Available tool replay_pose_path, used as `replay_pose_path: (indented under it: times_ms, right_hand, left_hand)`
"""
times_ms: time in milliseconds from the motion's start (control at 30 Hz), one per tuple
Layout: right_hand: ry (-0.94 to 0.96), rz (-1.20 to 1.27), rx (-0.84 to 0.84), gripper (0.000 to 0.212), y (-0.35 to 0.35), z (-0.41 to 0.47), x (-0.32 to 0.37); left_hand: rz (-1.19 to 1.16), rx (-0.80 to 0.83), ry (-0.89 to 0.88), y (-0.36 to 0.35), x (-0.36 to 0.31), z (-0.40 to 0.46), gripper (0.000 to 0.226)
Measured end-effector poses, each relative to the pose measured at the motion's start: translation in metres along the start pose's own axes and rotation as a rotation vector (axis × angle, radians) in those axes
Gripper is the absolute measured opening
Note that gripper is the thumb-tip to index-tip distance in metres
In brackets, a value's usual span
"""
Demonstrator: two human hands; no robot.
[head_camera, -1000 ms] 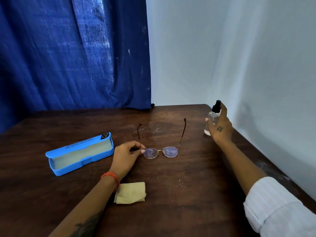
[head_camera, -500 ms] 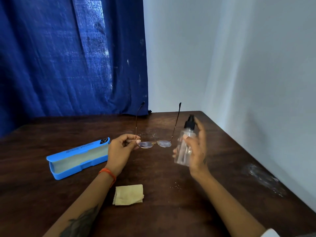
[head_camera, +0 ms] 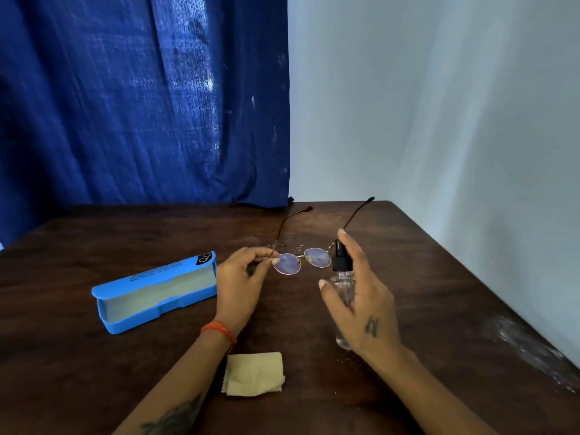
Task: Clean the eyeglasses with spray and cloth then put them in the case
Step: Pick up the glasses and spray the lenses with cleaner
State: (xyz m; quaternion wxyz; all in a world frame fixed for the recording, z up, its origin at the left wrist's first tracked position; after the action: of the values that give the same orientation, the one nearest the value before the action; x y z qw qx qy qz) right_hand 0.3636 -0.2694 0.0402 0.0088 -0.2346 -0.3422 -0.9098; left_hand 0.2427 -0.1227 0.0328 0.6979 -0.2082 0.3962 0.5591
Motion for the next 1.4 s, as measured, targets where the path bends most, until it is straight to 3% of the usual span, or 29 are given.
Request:
replay_pose_path:
  times_ms: [200,567,900,1200,1400]
  right_hand:
    - [0.058,-0.26,0.061,0.074,0.0,-0.002,0.013]
    - [0.011,-0.387,0.108,0.063,-0.008,0.005,0.024]
    - [-0.011,-0.4,0.088,0.059,-0.011,0.005,0.014]
    - [-0.093,-0.35,-0.039,0.066,0.001,0.005,0.001]
    - [-0.154,-0.429,0.011,0.062,0.004,0.007,-0.011]
  left_hand:
    - [-0.031,-0.036,-0.085,0.003,-0.006,-0.001,0.012]
    - [-0.063,-0.035,-0.15,0.002,-0.014,-0.003,0.011]
    - [-0.089,-0.011,-0.154,0.0,-0.015,-0.004,0.016]
    - [-0.112,-0.048,-0.112,0.004,-0.015,-0.004,0.009]
    - [-0.097,-0.06,-0.095,0.009,-0.017,-0.004,0.013]
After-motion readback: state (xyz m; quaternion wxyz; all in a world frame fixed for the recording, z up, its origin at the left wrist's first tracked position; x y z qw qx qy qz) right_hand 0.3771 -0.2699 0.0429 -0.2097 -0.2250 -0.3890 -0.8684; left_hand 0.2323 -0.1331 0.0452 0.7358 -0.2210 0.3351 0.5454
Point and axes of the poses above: each hand's wrist, its own z-axis towards the middle knuckle, its own y-axis out of the back of the hand, x = y × z, the point moved 2 cm from there along z, towards the middle knuckle, and after that the axes turned 11 degrees about -z, right-handed, at the moved point
